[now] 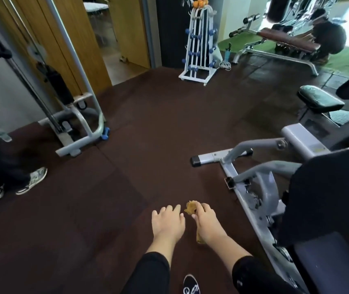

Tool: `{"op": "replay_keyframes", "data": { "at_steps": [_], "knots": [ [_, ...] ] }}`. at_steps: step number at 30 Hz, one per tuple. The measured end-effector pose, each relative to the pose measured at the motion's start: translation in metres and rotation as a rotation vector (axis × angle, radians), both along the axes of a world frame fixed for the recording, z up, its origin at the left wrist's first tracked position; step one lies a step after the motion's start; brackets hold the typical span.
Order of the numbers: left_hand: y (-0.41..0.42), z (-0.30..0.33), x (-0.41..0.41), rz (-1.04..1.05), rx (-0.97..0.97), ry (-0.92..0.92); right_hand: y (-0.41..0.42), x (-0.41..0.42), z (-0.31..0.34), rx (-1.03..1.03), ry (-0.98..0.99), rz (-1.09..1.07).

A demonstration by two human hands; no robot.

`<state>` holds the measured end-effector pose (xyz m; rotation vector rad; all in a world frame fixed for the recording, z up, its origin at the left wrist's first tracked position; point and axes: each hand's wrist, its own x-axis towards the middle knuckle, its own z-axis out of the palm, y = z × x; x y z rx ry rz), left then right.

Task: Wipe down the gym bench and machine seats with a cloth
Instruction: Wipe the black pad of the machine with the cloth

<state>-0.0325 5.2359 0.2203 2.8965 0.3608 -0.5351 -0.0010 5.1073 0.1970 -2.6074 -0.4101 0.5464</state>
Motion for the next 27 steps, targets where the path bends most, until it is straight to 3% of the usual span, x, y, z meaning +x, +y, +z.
{"op": "replay_keyframes", "data": {
  "at_steps": [7, 19, 27],
  "knots": [
    [0.054, 0.008, 0.126, 0.01, -0.02, -0.031, 0.061, 0.123, 0.004, 0.035, -0.025, -0.053],
    [0.183, 0.01, 0.382, -0.218, 0.047, -0.015, 0.175, 0.354, -0.005, 0.116, 0.0, -0.323],
    [0.203, 0.014, 0.534, -0.32, 0.062, 0.003, 0.197, 0.482, -0.006, 0.155, -0.049, -0.47]
  ]
}}
